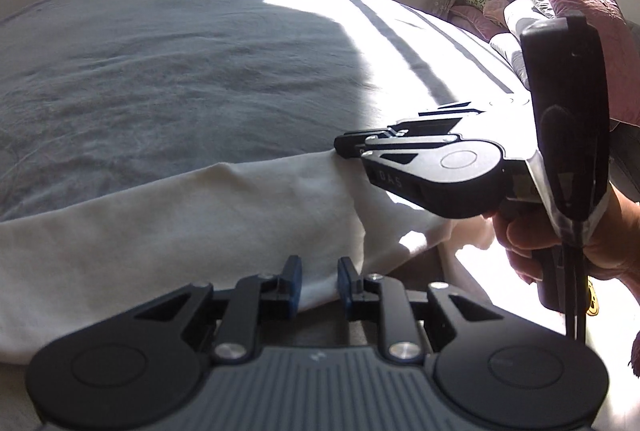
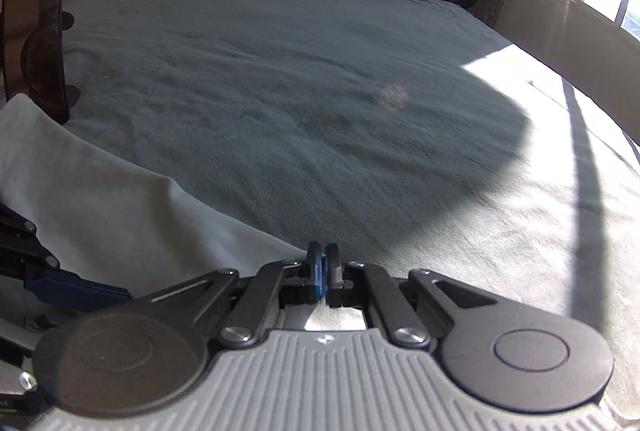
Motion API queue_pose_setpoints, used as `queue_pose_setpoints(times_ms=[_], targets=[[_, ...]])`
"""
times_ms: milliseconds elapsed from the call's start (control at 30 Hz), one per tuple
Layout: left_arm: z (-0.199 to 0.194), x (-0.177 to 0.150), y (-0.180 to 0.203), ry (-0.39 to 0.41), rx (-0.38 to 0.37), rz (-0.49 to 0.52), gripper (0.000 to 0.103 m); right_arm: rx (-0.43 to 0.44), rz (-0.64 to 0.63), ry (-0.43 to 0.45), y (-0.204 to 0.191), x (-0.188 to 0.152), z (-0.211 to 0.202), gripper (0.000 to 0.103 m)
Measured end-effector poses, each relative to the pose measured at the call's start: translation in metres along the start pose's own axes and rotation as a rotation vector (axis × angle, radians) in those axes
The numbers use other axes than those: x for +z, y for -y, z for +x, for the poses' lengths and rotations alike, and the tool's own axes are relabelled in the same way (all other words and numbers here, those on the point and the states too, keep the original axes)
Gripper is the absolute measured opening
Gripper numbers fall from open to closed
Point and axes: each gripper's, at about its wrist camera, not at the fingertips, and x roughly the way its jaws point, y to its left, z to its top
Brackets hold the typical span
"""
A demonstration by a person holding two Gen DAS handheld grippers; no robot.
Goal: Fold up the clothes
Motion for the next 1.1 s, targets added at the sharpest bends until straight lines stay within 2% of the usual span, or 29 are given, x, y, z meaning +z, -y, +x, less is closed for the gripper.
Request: queue_pose_setpoints(times_ms=[100,233,267,367,433,467,767,900,1100], targets=[[0.006,0.001,0.002,-0.033,0.004,0.002,0.021,-0.029,0.006,0.003,-0.002,-0.003,0.008,0.001],[0.007,0.003,0.009,-0.047,0.008,0.0,0.021,-0.028,0.048,0.021,0.002,0.002,-0.007,0.004],[0.006,0.004,0.011,-0.044,0.008,-0.002,0.022,-0.034,0.064,0.03,0.006,0.002,-0.015,0.013],[0.002,0.005,0.019,-0.035,0.01,-0.006,0.029,-0.069,0.099,0.043,0.019,-0.003,-0.042,0.018],[0.0,0.006,0.024,-0.029,0.01,-0.009,0.031,-0.099,0.133,0.049,0.029,-0.014,-0.064,0.033],[-0.001,0.007,0.027,-0.026,0.011,-0.011,0.033,-0.114,0.151,0.052,0.035,-0.02,-0.076,0.043],[-0.011,0.011,0.051,-0.001,0.013,-0.023,0.039,-0.292,0.291,0.038,0.082,-0.089,-0.18,0.044],[-0.017,0.006,0.071,-0.016,-0.046,-0.003,0.039,-0.385,0.387,0.033,0.108,-0.132,-0.234,0.046],[-0.025,0.0,0.123,-0.041,-0.161,0.105,0.042,-0.526,0.57,0.008,0.148,-0.202,-0.306,0.047]])
